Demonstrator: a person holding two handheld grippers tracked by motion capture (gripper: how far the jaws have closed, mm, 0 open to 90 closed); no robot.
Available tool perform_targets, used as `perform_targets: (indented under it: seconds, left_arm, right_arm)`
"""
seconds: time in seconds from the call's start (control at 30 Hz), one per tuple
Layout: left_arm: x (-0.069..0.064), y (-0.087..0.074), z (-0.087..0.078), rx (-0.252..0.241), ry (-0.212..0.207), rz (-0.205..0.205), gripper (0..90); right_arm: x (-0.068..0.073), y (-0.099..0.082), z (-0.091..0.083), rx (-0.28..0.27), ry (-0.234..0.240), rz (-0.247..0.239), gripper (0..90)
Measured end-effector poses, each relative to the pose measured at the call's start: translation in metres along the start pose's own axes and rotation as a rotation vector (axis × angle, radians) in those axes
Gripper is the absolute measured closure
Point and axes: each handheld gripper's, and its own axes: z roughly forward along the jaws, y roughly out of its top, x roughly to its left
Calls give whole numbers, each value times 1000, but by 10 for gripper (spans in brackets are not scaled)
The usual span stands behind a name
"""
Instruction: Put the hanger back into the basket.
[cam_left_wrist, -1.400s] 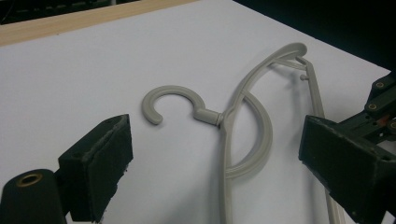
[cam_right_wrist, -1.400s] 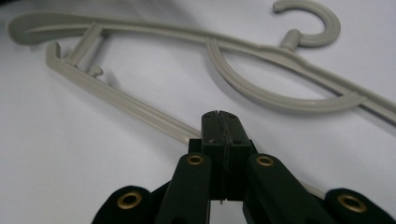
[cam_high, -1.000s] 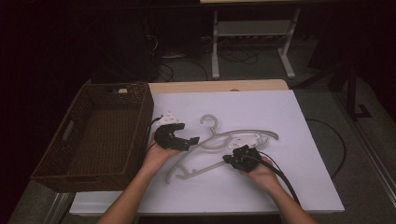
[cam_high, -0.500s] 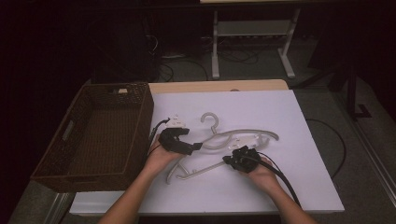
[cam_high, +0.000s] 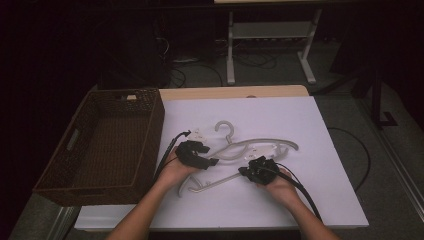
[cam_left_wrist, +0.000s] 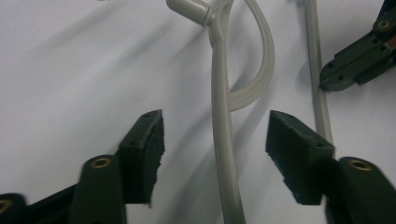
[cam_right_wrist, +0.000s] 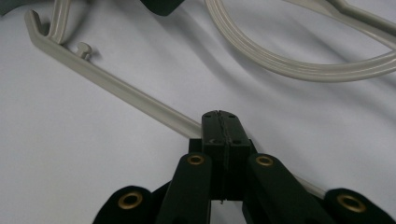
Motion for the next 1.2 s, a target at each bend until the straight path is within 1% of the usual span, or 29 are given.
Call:
perform_targets:
  seconds: [0.07, 0.1, 0.13, 0.17, 0.2, 0.33, 0.37, 0.47, 0.5, 0.53, 0.67, 0.73, 0.77, 0.8, 0.87, 0.9, 0.93, 1.0, 1.1, 1.13, 1.17, 1.2]
  left_arm:
    - [-1, 1, 2, 1, 2, -3, 485]
    - [-1, 2, 3, 13, 0, 12, 513]
    - [-1, 3, 4, 15, -3, 16, 540]
    - [-2, 4, 5, 23, -2, 24, 557]
    - [-3, 5, 7, 14, 3, 20, 577]
    - [-6, 5, 11, 29, 3, 28, 641]
    - [-5, 5, 10, 44, 3, 42, 655]
    - [-6, 5, 11, 40, 5, 40, 711]
    - [-6, 5, 11, 29, 9, 33, 720]
    - [-6, 5, 11, 29, 8, 34, 736]
    - [-6, 5, 11, 30, 12, 28, 764]
    - [-6, 5, 10, 29, 17, 37, 796]
    - [-5, 6, 9, 39, 15, 47, 798]
    - [-6, 6, 9, 31, 17, 36, 800]
    - [-6, 6, 9, 29, 17, 31, 805]
    - [-6, 6, 8, 29, 16, 33, 806]
    - [-5, 6, 7, 40, 14, 40, 808]
    - [-4, 6, 7, 37, 7, 25, 812]
    - [-4, 6, 7, 18, 3, -8, 819]
    - [-4, 7, 6, 15, 11, -3, 821]
    - [-4, 7, 5, 11, 16, -2, 822]
    - [-3, 8, 4, 16, 20, 14, 823]
  right_arm:
    - [0, 0, 0, -1, 1, 0, 895]
    - [0, 0, 0, -1, 2, -1, 895]
    - [0, 0, 0, -1, 2, -1, 895]
    - [0, 0, 0, -1, 1, -1, 895]
    - [0, 0, 0, 2, 0, -2, 895]
    - [0, 0, 0, -2, 2, -3, 895]
    - [0, 0, 0, 0, -1, -4, 895]
    - [0, 0, 0, -4, 0, -4, 895]
    - [-1, 0, 0, -5, 1, -5, 895]
    - [-1, 0, 0, -3, 3, -1, 895]
    - [-1, -1, 0, -5, 4, -6, 895]
    - [-1, 0, 0, -3, 2, -6, 895]
    - [-1, -1, 0, -5, 0, -12, 895]
    - [-1, -1, 0, -5, 0, -11, 895]
    - [-1, -1, 0, -5, -1, -10, 895]
    - [0, -1, 0, -5, -1, -10, 895]
    - [-1, -1, 0, -3, -3, -11, 895]
    - [-1, -1, 0, -3, -3, -13, 895]
    - [-1, -1, 0, -5, 0, -12, 895]
    - [-1, -1, 0, -3, 0, -12, 895]
    - [0, -1, 1, 14, 6, -14, 895]
    - [0, -3, 2, 10, -5, -30, 894]
